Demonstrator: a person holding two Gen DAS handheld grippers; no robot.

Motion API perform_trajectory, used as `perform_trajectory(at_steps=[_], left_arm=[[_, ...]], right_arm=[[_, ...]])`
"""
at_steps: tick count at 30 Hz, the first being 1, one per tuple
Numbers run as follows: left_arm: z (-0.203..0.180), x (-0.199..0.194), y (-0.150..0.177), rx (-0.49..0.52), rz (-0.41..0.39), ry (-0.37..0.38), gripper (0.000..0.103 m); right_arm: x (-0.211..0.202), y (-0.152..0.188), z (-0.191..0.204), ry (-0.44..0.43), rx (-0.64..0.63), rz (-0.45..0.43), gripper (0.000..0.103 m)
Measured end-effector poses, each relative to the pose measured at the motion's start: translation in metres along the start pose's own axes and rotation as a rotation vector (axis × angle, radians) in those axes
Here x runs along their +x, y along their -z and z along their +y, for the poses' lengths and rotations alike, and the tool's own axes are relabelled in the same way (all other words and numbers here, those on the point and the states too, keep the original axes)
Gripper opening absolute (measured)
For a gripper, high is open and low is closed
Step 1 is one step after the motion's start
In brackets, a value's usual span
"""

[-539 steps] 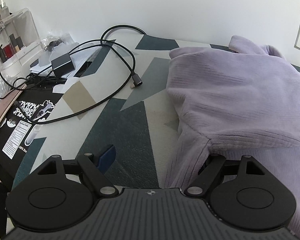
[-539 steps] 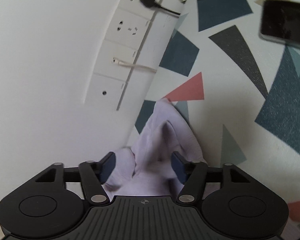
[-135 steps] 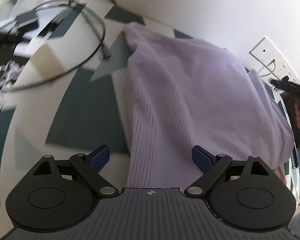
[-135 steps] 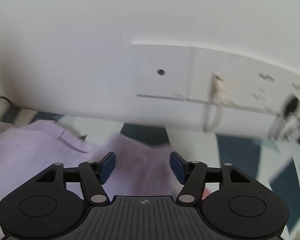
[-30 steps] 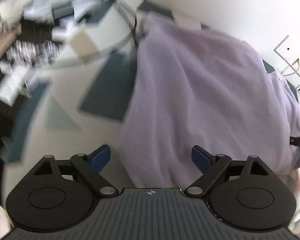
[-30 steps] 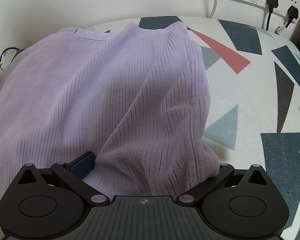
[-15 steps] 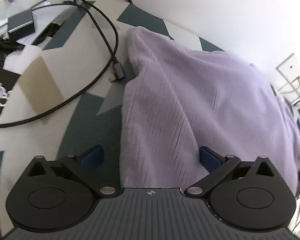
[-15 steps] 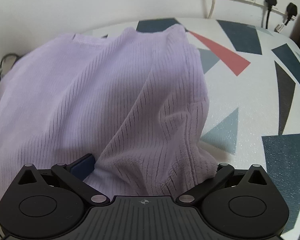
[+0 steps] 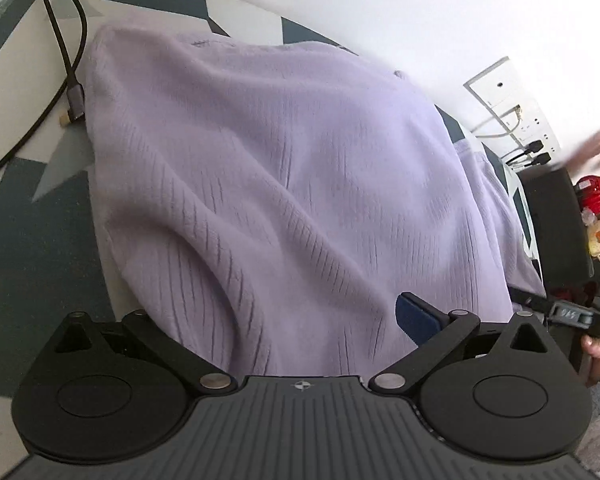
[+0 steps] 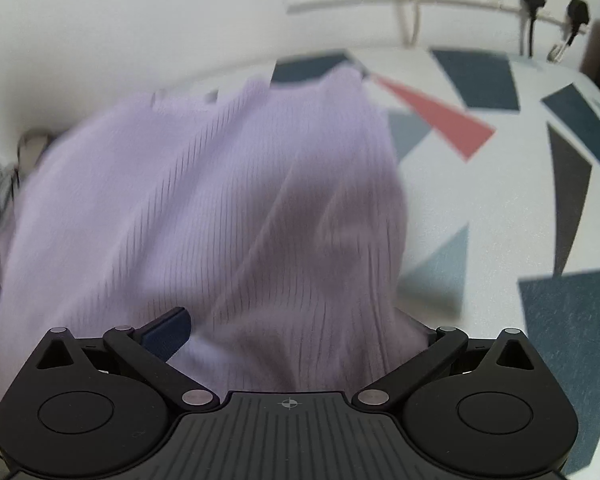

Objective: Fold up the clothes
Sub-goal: 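Slide both tools under the lavender bundle's sides, then close both tools on the bundle's sides and lift it off the board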

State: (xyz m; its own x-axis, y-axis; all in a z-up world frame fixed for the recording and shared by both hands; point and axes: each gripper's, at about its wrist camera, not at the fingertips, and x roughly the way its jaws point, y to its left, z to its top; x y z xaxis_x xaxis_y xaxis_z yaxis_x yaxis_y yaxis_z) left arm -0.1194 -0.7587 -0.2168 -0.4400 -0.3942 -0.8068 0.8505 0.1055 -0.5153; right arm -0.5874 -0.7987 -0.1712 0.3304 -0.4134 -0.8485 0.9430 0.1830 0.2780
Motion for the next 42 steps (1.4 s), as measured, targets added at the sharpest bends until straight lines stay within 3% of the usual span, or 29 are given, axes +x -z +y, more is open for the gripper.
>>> perform_trajectory(at_steps=[3,7,11,14,16,19,21,23,25,28,30,32,35,36,37,38,39,42], left_arm=[[0.003,-0.005,-0.002,-0.003,-0.01,-0.033,0.102],[-0.004,-0.007,-0.005,0.055,-0.031,-0.208,0.102],[-0.015,0.002,-0.001,0.125,-0.037,-0.29,0.103],[-0.024,0.006,0.003,0.135,-0.036,-0.301,0.102],[-0.026,0.006,0.001,0.098,-0.025,-0.247,0.101],[-0.031,0.008,-0.001,0.086,0.004,-0.153,0.101],[-0.044,0.013,0.006,0.142,0.012,-0.175,0.101],[-0.049,0.013,0.011,0.174,0.015,-0.167,0.099],[-0.042,0.008,0.012,0.157,-0.007,-0.133,0.097],[-0.034,0.006,0.013,0.142,-0.04,-0.095,0.102],[-0.038,0.009,0.014,0.159,-0.05,-0.127,0.103],[-0.044,0.013,0.012,0.156,-0.048,-0.174,0.103],[-0.043,0.024,0.002,0.072,-0.057,-0.203,0.102],[-0.042,0.022,0.002,0.038,-0.085,-0.227,0.099],[-0.043,0.019,0.004,0.02,-0.121,-0.274,0.07],[-0.045,0.016,0.008,0.017,-0.154,-0.312,0.049],[-0.045,0.013,0.012,0.008,-0.178,-0.32,0.045],[-0.042,0.008,0.02,-0.034,-0.202,-0.301,0.042]], right_arm=[[0.0,-0.016,-0.002,-0.006,-0.019,-0.032,0.102],[0.026,-0.033,-0.003,0.026,-0.081,-0.006,0.102],[0.04,-0.042,0.002,0.024,-0.089,0.006,0.102],[0.044,-0.043,0.006,0.031,-0.113,0.005,0.102],[0.047,-0.043,0.013,0.04,-0.134,0.01,0.102],[0.044,-0.04,0.024,0.004,-0.161,0.011,0.082],[0.04,-0.038,0.032,-0.026,-0.173,0.012,0.049],[0.038,-0.037,0.033,-0.058,-0.173,0.023,0.043],[0.037,-0.037,0.031,-0.071,-0.179,0.021,0.044],[0.039,-0.039,0.023,-0.112,-0.125,0.009,0.054],[0.041,-0.038,0.024,-0.128,-0.123,-0.002,0.072],[0.045,-0.034,0.038,-0.088,-0.171,-0.012,0.082],[0.05,-0.029,0.059,-0.001,-0.224,-0.027,0.079],[0.05,-0.031,0.058,-0.004,-0.206,-0.027,0.073],[0.049,-0.031,0.057,-0.008,-0.189,-0.026,0.069],[0.046,-0.031,0.055,-0.014,-0.179,-0.026,0.058],[0.044,-0.031,0.053,-0.019,-0.168,-0.026,0.047],[0.035,-0.026,0.053,-0.021,-0.167,-0.037,0.035]])
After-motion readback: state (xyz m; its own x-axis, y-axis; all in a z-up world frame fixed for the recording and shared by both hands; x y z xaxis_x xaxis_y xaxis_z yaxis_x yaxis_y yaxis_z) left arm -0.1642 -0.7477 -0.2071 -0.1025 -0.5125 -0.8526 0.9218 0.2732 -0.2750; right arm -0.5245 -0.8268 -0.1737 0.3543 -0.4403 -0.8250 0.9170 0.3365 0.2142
